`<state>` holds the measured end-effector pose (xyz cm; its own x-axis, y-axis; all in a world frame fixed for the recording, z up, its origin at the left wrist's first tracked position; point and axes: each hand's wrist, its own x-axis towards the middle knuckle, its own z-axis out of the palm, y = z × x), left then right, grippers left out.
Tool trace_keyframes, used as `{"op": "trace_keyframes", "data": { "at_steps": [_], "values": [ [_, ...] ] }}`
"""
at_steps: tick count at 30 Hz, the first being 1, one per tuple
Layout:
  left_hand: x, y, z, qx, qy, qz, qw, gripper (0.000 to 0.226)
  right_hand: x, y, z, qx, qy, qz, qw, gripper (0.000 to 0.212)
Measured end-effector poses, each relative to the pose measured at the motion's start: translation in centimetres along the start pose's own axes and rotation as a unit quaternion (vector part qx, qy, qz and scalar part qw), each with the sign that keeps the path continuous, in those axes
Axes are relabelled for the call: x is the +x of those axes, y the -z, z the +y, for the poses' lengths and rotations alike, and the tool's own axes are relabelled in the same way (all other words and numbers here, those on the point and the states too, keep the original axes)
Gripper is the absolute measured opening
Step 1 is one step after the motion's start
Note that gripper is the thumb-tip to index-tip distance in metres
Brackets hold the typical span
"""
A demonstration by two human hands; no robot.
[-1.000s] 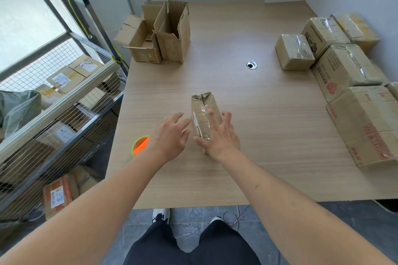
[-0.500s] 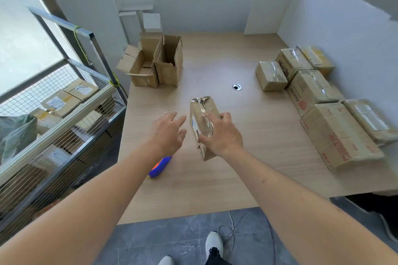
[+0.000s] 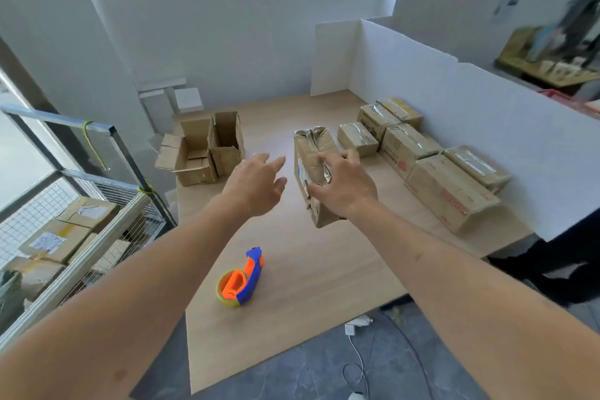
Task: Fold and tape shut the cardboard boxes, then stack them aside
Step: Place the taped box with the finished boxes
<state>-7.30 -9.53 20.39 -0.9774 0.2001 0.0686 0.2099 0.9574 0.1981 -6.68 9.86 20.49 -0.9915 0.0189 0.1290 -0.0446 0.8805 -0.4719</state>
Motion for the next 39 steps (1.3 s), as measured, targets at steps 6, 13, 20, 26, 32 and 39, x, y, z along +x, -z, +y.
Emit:
{"op": "trace_keyframes", "data": {
  "at_steps": [6, 13, 20, 26, 32, 39],
  "values": [
    [1.4, 2.4, 3.4, 0.008, -0.031, 0.019, 0.999, 0.056, 0.7, 4.0, 1.9, 0.010, -0.021, 0.029, 0.999, 0.070],
    [5.1, 1.5, 10.1, 0.017, -0.037, 0.021, 0.999, 0.057, 2.2, 7.8, 7.9, 0.013, -0.020, 0.039, 0.999, 0.069],
    [9.5, -1.8, 19.1, -0.003, 0.000, 0.001, 1.000, 0.057, 5.2, 11.8, 17.4, 0.027, -0.011, 0.020, 0.999, 0.065],
    [13.2, -3.4, 25.5, -0.003, 0.012, -0.009, 1.000, 0.055, 8.3, 14.3, 23.8, 0.019, -0.007, 0.002, 1.000, 0.067],
    [18.2, -4.5, 27.9, 0.001, 0.010, -0.015, 1.000, 0.054, 12.8, 14.5, 27.5, 0.030, -0.005, -0.006, 1.000, 0.066],
    [25.5, -8.5, 26.1, 0.007, 0.002, -0.040, 0.999, 0.052, 19.6, 11.0, 29.9, 0.027, -0.019, -0.031, 0.999, 0.065]
  ]
}}
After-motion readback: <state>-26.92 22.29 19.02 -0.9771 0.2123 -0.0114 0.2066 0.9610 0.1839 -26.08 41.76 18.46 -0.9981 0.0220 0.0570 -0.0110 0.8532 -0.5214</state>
